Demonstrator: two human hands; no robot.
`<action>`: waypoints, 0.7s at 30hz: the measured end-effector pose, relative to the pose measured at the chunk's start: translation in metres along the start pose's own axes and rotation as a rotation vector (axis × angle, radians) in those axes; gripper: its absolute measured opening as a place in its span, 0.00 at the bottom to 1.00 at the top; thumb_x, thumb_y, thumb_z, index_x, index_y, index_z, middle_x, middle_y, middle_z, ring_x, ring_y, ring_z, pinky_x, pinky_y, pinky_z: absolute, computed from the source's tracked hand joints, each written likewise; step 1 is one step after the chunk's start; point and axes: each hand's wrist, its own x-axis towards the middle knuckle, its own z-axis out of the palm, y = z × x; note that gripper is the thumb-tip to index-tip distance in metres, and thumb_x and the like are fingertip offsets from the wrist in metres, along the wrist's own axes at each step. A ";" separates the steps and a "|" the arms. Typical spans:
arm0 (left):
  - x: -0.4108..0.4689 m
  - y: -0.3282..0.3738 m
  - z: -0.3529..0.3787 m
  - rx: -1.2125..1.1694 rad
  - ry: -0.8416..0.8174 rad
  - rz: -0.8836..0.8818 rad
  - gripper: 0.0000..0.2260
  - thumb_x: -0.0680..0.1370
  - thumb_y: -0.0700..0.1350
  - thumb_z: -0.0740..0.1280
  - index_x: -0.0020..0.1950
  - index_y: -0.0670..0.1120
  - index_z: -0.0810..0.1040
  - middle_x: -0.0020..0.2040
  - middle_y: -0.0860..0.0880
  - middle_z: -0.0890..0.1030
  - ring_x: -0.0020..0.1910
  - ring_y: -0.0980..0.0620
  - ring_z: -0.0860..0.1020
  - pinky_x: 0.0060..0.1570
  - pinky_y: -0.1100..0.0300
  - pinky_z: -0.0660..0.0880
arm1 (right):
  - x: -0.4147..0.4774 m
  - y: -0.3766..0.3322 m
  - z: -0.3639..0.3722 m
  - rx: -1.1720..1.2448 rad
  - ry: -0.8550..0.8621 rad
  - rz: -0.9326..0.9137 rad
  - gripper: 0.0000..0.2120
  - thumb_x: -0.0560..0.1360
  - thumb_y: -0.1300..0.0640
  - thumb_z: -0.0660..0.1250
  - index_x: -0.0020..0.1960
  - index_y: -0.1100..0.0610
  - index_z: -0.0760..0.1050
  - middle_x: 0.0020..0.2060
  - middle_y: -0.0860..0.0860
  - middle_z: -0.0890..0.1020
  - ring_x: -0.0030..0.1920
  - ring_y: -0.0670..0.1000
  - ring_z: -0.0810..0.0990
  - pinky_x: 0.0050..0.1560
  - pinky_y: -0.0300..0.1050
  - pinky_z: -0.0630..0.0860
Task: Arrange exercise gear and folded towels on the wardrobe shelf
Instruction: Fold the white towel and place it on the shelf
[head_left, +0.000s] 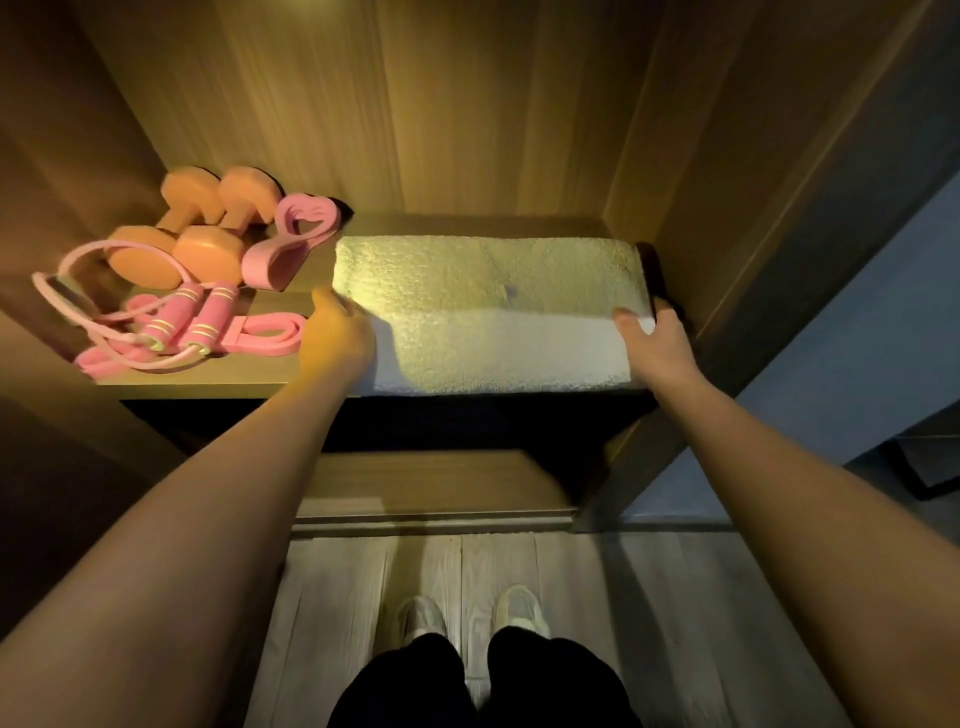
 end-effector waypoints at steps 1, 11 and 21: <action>0.000 -0.003 0.002 0.035 0.016 0.023 0.12 0.83 0.44 0.54 0.63 0.38 0.65 0.52 0.37 0.76 0.48 0.41 0.74 0.44 0.50 0.63 | 0.001 0.002 0.001 -0.015 -0.003 -0.005 0.33 0.78 0.43 0.64 0.77 0.55 0.57 0.62 0.53 0.72 0.50 0.49 0.73 0.38 0.37 0.68; -0.045 0.000 -0.013 0.639 -0.096 0.827 0.24 0.76 0.42 0.60 0.73 0.46 0.63 0.74 0.42 0.62 0.73 0.40 0.61 0.67 0.40 0.62 | -0.053 -0.037 0.009 -0.794 -0.081 -0.599 0.30 0.78 0.63 0.57 0.78 0.50 0.55 0.74 0.58 0.63 0.71 0.60 0.63 0.70 0.61 0.63; -0.053 -0.001 0.019 0.954 -0.066 0.853 0.28 0.81 0.59 0.53 0.78 0.52 0.50 0.76 0.39 0.54 0.74 0.35 0.54 0.67 0.32 0.55 | -0.060 -0.034 0.034 -1.169 -0.233 -0.630 0.31 0.81 0.48 0.54 0.78 0.41 0.41 0.79 0.52 0.44 0.78 0.63 0.43 0.69 0.77 0.45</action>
